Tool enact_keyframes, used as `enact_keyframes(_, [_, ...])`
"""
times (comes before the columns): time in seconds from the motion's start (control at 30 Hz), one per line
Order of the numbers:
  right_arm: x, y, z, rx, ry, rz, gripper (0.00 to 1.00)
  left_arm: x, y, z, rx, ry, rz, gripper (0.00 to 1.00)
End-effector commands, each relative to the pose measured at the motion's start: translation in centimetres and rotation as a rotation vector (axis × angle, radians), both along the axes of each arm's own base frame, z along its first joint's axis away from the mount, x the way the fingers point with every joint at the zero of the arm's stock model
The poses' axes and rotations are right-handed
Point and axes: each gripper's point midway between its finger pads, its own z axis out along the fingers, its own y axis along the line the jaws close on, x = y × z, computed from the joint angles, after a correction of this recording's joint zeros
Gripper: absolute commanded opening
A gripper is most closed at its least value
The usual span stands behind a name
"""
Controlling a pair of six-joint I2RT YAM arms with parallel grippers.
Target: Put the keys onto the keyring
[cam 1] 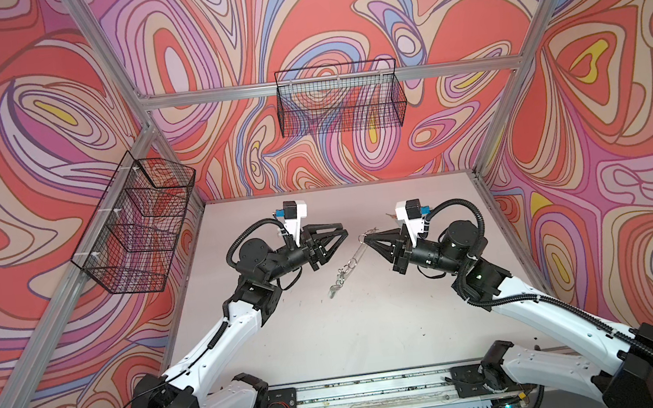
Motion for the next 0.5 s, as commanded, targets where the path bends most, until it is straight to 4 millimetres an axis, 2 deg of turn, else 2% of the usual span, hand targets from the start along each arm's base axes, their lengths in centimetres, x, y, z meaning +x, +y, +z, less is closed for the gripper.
enact_keyframes(0.0, [-1.6, 0.3, 3.7, 0.112, -0.079, 0.106, 0.0, -1.8, 0.2, 2.8, -0.114, -0.06, -0.105, 0.4])
enact_keyframes(0.13, [-1.6, 0.6, 4.7, 0.159, -0.087, 0.148, 0.0, -2.3, 0.0, 3.5, -0.176, -0.055, -0.179, 0.39])
enact_keyframes(0.47, [-1.1, 0.5, 5.7, 0.205, -0.086, 0.169, 0.0, -2.5, -0.1, 2.5, -0.16, -0.044, -0.183, 0.38])
